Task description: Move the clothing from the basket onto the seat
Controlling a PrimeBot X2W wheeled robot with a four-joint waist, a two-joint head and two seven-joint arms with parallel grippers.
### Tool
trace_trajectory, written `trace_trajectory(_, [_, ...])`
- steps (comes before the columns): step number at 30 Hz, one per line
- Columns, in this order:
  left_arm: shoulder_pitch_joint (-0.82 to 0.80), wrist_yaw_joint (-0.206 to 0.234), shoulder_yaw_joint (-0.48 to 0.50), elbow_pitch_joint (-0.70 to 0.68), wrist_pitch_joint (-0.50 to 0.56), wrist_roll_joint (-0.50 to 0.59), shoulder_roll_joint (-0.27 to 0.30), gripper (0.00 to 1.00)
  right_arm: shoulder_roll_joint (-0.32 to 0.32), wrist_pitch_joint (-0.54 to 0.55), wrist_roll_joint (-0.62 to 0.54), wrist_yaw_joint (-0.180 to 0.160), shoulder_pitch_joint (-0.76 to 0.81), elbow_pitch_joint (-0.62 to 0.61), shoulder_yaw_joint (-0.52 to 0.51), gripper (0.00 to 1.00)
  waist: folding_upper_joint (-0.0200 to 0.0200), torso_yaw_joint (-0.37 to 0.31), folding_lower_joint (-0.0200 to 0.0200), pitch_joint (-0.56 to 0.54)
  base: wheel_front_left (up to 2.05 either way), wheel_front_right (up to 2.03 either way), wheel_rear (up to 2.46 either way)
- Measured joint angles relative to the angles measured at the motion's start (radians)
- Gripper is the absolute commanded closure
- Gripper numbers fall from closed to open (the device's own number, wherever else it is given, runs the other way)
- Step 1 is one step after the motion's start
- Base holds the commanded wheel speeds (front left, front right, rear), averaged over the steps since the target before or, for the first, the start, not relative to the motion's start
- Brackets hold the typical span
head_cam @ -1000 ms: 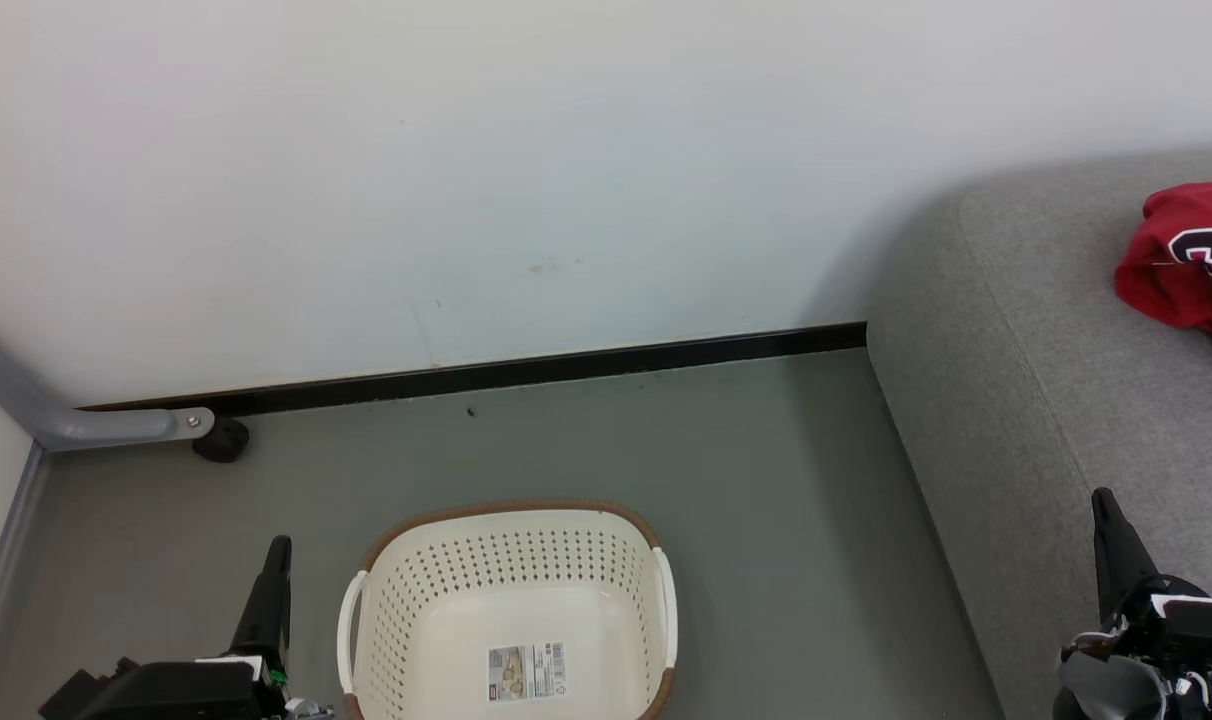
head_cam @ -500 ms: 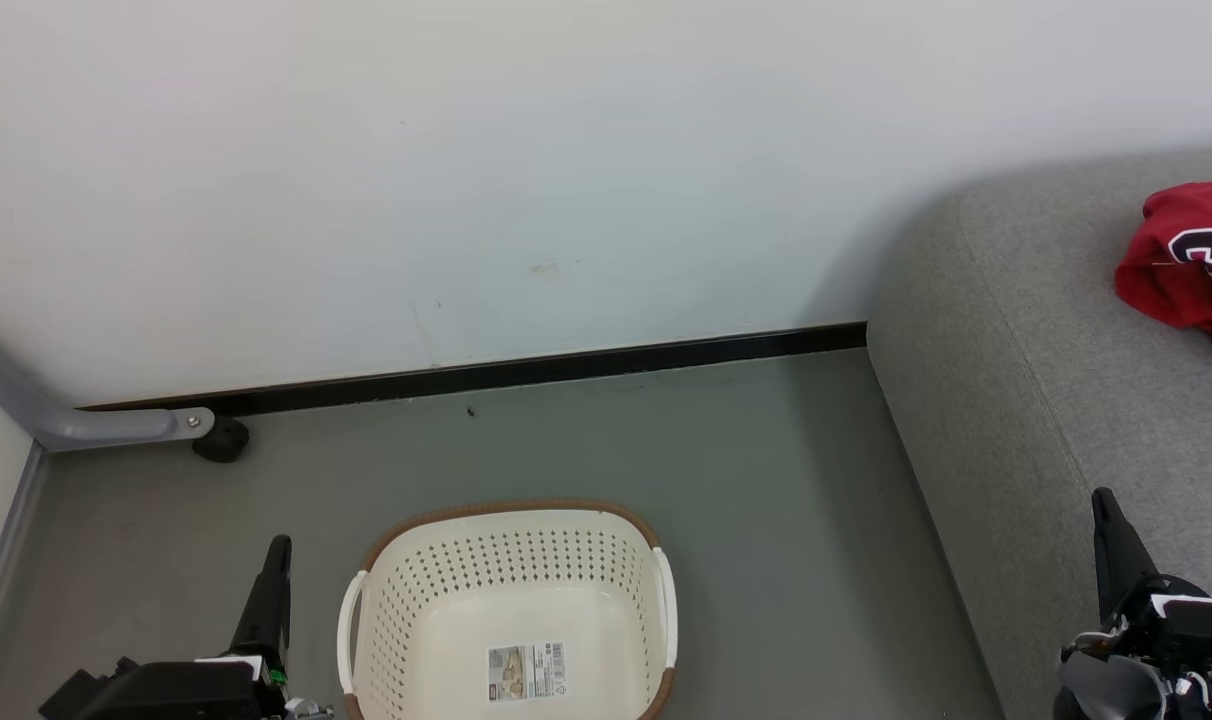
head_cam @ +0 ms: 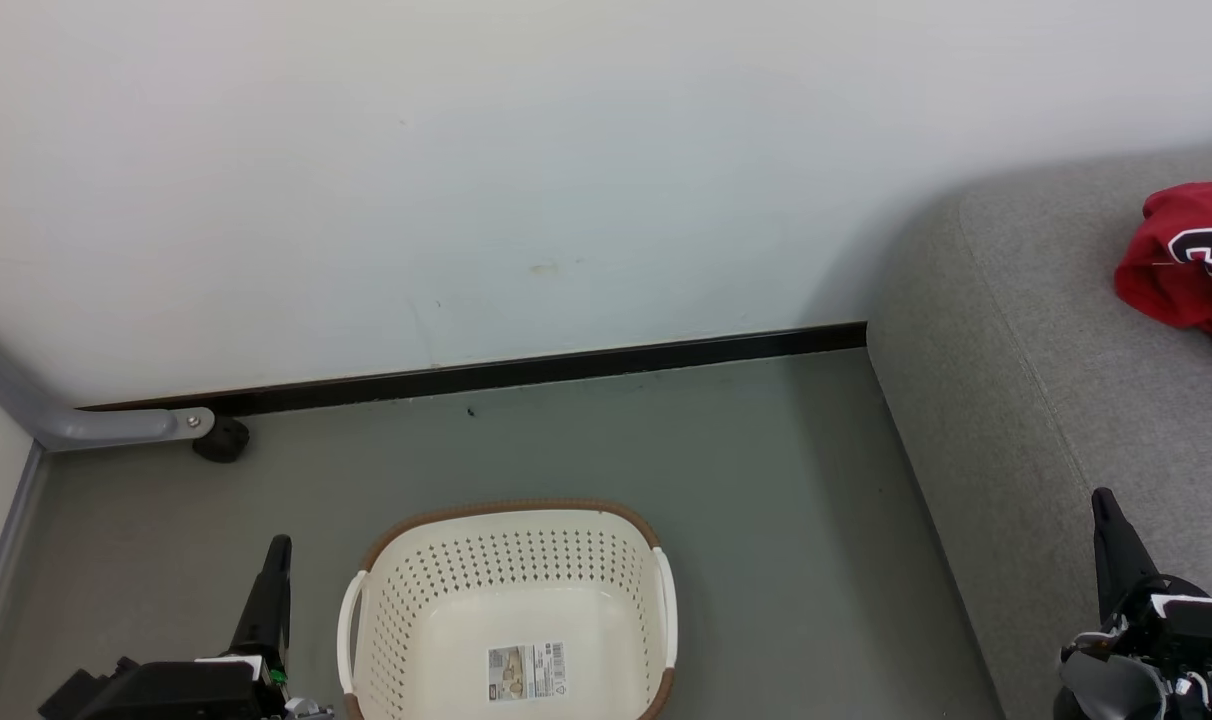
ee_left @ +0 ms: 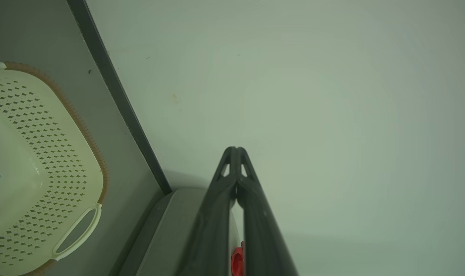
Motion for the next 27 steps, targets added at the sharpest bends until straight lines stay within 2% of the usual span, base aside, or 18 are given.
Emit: trace_trajectory(27, [0.000, 0.000, 0.000, -0.001, 0.000, 0.000, 0.000, 1.00, 0.000, 0.000, 0.000, 0.000, 0.000, 0.000, 0.000, 1.00, 0.0000, 0.000, 0.0000, 0.000, 0.00, 0.00, 0.00])
